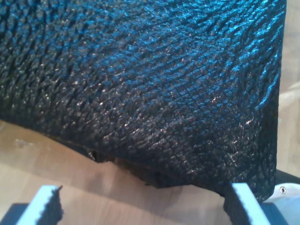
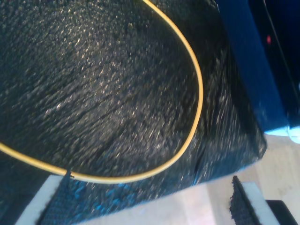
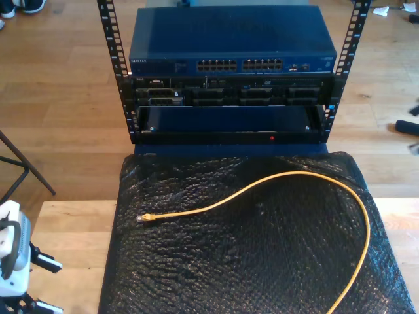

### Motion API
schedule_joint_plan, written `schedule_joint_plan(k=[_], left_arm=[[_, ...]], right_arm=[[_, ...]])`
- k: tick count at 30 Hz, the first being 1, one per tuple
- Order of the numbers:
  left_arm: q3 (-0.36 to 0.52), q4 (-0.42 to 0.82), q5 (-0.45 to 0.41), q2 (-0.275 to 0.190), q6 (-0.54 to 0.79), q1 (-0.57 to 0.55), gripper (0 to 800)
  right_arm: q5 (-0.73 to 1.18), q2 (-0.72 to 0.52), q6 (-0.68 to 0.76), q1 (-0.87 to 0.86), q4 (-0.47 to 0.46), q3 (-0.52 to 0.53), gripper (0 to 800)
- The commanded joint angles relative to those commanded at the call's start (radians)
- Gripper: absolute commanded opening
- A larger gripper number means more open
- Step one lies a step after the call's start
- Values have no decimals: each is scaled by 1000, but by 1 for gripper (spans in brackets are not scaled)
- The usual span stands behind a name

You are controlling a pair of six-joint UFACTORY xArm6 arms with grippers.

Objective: Grab the cable and plug it in

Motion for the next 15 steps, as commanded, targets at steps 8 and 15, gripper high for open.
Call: schedule_joint_plan(k=[8,15], left_arm=[[-49,0,0,20,5,-2,800],[-86,11,-2,81,5,-2,800]], right_arm=[[-100,9,180,224,-120,3,796],[-170,86,351,457,-265,3,796]])
